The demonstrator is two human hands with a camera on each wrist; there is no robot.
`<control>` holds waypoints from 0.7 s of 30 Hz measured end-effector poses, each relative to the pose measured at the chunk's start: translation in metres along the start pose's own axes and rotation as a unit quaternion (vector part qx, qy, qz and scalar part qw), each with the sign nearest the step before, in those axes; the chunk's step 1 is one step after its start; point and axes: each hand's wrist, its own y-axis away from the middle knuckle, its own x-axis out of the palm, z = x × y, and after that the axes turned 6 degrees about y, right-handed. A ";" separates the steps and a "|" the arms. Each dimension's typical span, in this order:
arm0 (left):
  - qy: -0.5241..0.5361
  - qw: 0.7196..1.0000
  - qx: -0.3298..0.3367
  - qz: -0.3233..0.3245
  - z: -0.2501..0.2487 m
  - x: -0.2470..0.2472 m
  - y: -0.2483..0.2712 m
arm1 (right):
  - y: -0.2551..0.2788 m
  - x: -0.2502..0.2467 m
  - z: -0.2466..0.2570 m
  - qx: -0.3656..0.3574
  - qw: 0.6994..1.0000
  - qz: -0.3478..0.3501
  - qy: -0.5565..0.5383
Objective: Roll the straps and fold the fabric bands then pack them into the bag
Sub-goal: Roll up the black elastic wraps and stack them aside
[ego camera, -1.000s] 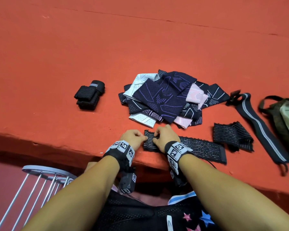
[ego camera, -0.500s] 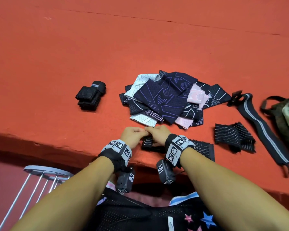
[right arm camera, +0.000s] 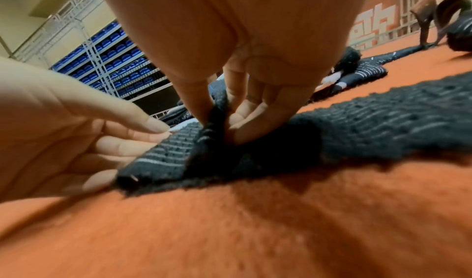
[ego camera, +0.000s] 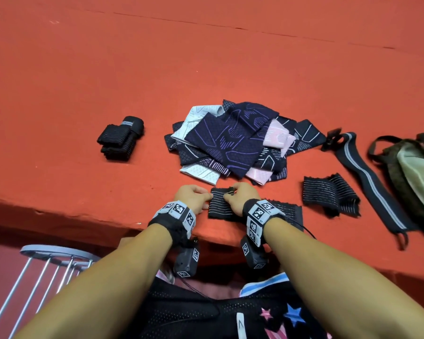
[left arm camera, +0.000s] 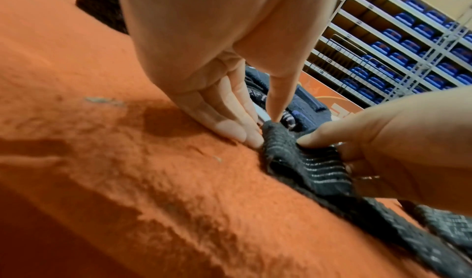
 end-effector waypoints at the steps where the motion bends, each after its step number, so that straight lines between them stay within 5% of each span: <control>1: -0.013 1.000 0.002 0.001 0.000 0.002 0.001 | 0.000 0.002 -0.002 0.000 1.000 -0.006 0.008; 12: -0.095 0.995 0.025 -0.017 0.000 0.008 0.003 | 0.015 0.001 -0.012 -0.048 0.988 -0.089 0.118; 21: -0.009 0.999 0.042 -0.006 -0.007 -0.012 -0.004 | 0.009 0.008 0.008 -0.037 0.999 0.005 -0.005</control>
